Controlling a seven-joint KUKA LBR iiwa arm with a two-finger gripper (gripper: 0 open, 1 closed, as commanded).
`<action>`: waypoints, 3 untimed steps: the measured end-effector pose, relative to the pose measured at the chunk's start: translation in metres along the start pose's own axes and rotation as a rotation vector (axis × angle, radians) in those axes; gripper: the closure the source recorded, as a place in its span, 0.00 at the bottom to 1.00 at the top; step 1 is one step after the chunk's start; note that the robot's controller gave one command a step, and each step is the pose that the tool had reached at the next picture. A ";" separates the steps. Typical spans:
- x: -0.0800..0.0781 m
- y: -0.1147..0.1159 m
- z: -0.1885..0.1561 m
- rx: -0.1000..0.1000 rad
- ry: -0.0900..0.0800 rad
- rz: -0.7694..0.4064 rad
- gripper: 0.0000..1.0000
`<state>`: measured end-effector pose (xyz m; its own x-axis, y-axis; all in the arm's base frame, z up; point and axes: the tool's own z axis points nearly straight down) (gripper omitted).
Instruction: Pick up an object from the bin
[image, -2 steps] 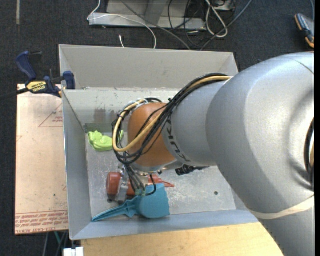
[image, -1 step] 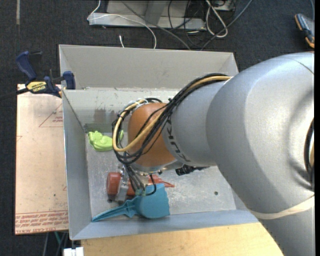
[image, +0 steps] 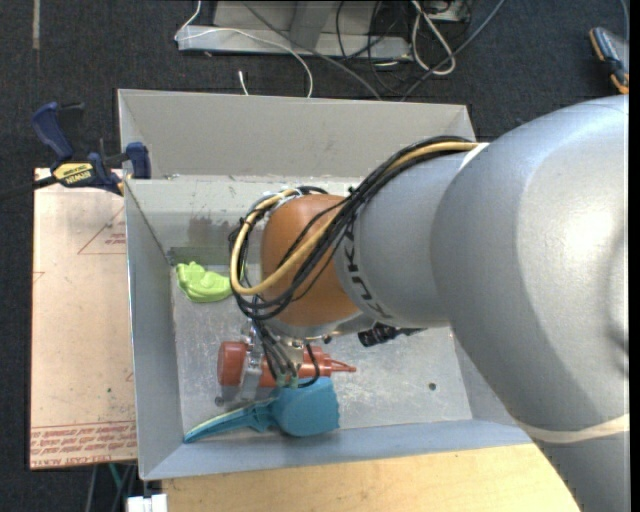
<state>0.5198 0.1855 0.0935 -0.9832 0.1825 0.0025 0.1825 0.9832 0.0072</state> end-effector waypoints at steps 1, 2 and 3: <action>-0.003 0.002 -0.037 -0.005 -0.010 -0.002 1.00; -0.003 0.002 -0.063 -0.006 -0.010 -0.003 1.00; -0.004 0.003 -0.078 -0.008 -0.014 -0.003 1.00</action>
Offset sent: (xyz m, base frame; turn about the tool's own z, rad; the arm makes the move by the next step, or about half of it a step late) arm 0.0022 0.0009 0.0365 -0.0011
